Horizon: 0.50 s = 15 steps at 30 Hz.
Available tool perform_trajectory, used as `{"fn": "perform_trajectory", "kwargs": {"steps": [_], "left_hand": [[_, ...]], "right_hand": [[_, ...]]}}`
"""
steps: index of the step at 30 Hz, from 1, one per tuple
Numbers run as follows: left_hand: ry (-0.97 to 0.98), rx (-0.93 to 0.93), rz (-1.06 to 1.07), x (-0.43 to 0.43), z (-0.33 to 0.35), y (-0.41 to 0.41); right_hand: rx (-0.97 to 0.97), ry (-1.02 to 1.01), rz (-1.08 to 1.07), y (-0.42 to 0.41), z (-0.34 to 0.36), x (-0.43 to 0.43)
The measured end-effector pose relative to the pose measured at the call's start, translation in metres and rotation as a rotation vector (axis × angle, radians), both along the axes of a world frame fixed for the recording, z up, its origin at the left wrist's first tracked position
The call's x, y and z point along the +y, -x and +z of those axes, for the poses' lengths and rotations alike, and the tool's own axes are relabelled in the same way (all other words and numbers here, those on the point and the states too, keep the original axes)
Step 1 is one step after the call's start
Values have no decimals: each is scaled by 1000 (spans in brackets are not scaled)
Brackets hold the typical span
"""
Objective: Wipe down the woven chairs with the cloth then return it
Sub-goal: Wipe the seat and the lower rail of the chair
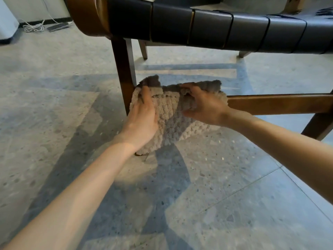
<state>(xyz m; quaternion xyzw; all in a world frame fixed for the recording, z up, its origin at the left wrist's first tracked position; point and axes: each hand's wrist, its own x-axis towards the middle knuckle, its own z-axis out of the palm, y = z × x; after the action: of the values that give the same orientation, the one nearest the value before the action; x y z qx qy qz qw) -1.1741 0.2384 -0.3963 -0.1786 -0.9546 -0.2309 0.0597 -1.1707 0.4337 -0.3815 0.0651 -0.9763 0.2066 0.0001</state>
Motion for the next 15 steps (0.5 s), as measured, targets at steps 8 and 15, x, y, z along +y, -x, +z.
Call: {"fn": "perform_trajectory", "kwargs": {"steps": [8,15], "left_hand": [[618,202,5,15,-12,25],[700,214,-77,29,-16,32]], "right_hand": [[305,-478,242,19,-26,14],[425,-578,269,14,-30,46]]}}
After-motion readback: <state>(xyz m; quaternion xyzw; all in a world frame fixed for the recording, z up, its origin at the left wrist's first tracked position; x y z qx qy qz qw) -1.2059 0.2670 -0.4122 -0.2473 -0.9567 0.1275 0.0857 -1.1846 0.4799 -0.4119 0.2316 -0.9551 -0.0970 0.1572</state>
